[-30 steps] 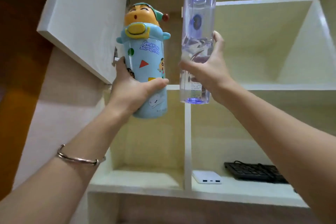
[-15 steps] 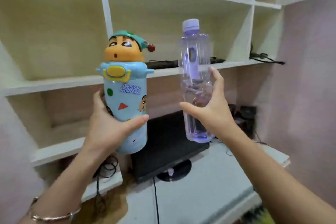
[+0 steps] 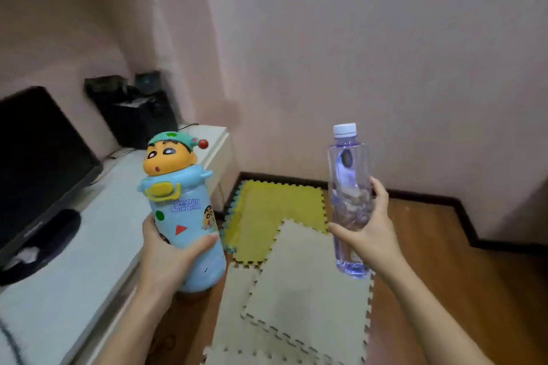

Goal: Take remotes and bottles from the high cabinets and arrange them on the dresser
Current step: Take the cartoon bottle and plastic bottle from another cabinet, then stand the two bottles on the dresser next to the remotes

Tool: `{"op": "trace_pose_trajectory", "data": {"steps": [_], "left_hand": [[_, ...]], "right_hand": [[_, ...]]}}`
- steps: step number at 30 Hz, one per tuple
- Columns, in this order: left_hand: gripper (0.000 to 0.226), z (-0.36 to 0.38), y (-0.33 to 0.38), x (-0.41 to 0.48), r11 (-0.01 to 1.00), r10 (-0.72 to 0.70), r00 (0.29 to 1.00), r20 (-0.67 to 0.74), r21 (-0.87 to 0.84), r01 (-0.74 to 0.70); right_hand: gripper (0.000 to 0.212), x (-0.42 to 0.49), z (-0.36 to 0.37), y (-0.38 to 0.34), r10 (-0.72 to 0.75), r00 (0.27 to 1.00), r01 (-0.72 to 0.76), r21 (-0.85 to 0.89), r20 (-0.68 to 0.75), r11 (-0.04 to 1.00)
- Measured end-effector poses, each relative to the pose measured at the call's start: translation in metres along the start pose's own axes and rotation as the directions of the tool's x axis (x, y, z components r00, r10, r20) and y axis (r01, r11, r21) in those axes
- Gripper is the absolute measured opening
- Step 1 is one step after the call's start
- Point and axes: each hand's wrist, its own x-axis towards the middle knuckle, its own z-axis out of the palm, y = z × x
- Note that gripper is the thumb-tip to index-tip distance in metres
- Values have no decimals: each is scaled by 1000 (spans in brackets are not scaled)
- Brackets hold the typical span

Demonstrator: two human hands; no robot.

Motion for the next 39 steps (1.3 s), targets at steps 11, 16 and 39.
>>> {"op": "trace_pose_trajectory", "data": {"steps": [11,16,39], "left_hand": [[63,267,-8,-34,993,-84,770,632,115,14],[79,321,-14,-36,980,-136,637,759,196,-24],[49,656,24,79,928,-154,150,976,195,-316]], "right_hand": [[96,-57,-139,141,427,809,-420,111,-403,901],[101,-88,-160,163,597,598,-577,230,-534,784],[102,47,-249,239,701,-17,-576,580,-713,576]]}}
